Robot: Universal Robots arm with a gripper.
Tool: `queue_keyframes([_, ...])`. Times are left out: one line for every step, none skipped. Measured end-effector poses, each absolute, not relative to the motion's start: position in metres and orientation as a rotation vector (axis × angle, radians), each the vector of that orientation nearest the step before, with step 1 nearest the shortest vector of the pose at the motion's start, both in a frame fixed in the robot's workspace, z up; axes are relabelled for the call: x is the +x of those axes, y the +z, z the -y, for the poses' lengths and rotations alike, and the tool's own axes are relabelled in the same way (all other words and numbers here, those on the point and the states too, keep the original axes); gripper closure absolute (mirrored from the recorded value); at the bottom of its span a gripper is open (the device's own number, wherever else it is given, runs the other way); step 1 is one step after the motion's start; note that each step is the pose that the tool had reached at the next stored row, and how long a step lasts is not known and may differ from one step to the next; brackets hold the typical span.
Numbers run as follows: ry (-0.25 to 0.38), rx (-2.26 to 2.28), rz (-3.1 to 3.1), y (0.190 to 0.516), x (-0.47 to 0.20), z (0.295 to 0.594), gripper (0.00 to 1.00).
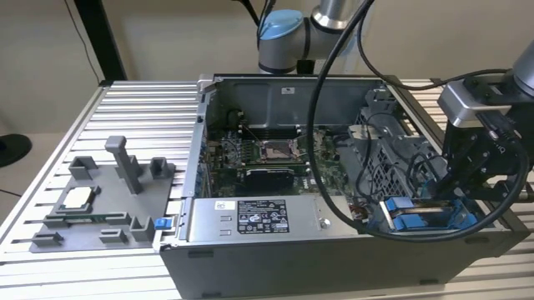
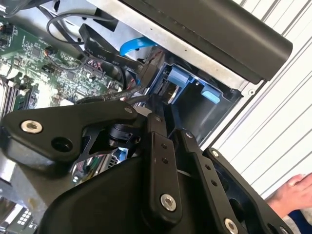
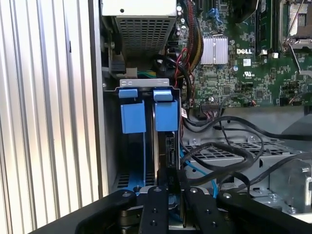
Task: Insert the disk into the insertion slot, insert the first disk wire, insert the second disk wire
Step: 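Insert the first disk wire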
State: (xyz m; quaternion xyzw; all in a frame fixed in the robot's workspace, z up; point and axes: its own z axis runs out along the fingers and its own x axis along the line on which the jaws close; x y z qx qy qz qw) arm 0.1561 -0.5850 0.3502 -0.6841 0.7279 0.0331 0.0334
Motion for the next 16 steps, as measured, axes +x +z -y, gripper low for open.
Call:
queue_keyframes([0.102, -2.105, -2.24, 0.3498, 0.1571, 0.585, 1.0])
queue_keyframes([0.103, -2.104, -2.24, 0.3493, 0.1581, 0.585, 1.0])
queue_keyframes([0.103, -2.104, -2.24, 0.3487, 0.1594, 0.585, 1.0])
queue_keyframes([0.103, -2.104, -2.241, 0.348, 0.1608, 0.585, 1.0])
queue_keyframes([0.104, -2.105, -2.241, 0.3473, 0.162, 0.585, 1.0])
queue_keyframes([0.105, -2.105, -2.242, 0.3465, 0.163, 0.585, 1.0])
queue_keyframes([0.107, -2.105, -2.243, 0.3457, 0.1639, 0.585, 1.0])
queue_keyframes([0.108, -2.104, -2.244, 0.3451, 0.1643, 0.5848, 1.0])
queue_keyframes([0.109, -2.104, -2.246, 0.3448, 0.1645, 0.5842, 1.0])
queue_keyframes([0.11, -2.103, -2.248, 0.3444, 0.1644, 0.5832, 1.0])
queue_keyframes([0.111, -2.101, -2.25, 0.3441, 0.1645, 0.582, 1.0])
queue_keyframes([0.112, -2.099, -2.253, 0.344, 0.1645, 0.5806, 1.0])
queue_keyframes([0.113, -2.097, -2.256, 0.3437, 0.1645, 0.5792, 1.0])
queue_keyframes([0.114, -2.096, -2.258, 0.3434, 0.1646, 0.5785, 1.0])
queue_keyframes([0.117, -2.097, -2.26, 0.3429, 0.165, 0.5782, 1.0])
queue_keyframes([0.122, -2.099, -2.263, 0.3426, 0.1653, 0.5783, 1.0])
